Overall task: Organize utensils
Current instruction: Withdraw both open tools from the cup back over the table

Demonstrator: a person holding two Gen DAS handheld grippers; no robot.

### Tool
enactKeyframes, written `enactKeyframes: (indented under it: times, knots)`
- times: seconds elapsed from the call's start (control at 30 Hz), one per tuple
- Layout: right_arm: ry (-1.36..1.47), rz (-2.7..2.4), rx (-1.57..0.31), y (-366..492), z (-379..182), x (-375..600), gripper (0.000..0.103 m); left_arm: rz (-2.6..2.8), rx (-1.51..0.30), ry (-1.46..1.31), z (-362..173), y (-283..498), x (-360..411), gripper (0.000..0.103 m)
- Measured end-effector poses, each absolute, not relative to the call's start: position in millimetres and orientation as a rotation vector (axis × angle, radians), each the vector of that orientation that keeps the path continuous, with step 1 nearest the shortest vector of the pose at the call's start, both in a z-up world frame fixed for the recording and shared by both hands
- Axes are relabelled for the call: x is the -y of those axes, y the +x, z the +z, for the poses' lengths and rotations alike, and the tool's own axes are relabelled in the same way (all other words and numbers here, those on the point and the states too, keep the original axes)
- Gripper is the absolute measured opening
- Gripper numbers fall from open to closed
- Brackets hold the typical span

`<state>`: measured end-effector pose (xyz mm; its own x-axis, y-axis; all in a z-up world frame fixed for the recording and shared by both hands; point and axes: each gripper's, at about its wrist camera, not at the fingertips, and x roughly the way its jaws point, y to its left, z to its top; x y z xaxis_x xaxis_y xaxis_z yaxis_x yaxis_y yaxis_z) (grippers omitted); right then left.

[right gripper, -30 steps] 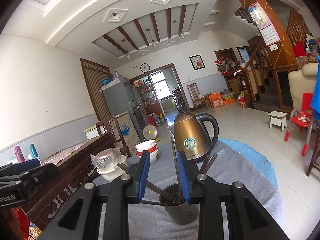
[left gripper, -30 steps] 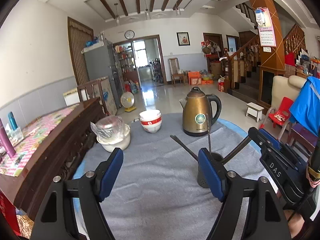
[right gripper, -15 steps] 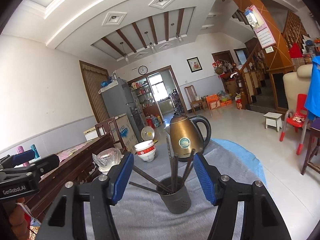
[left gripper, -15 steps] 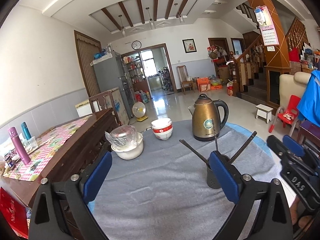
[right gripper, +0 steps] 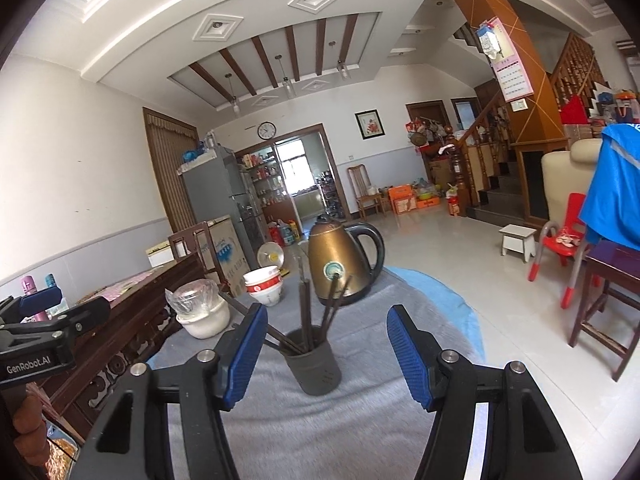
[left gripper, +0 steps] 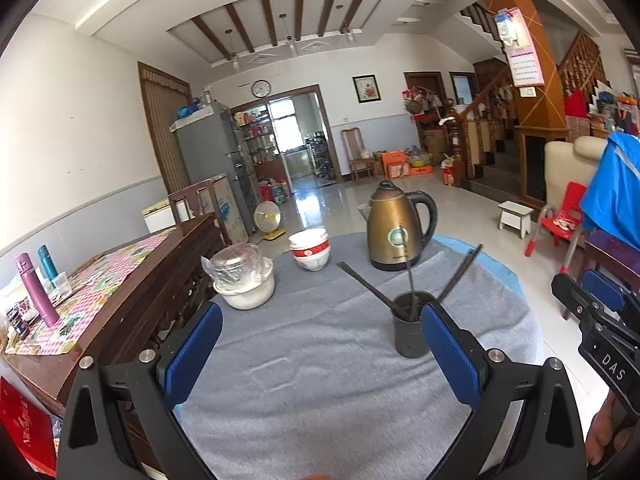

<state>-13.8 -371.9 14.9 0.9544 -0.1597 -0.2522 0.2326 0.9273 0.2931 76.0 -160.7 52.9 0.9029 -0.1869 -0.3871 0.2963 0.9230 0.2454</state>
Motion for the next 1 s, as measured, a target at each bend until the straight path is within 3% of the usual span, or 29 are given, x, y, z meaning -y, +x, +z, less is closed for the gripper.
enactKeyframes:
  times: [0.5, 1.0]
  knots:
    - [0.304, -0.207, -0.28, -58.2, 22.3, 362.9, 0.067, -0.247, -0.341, 0.384, 51.7, 36.0, 173.3, 0.099]
    - [0.279, -0.136, -0.296, -51.7, 32.3, 315.8, 0.067, -0.168, -0.375, 0.371, 48.2, 35.9, 119.7, 0.1]
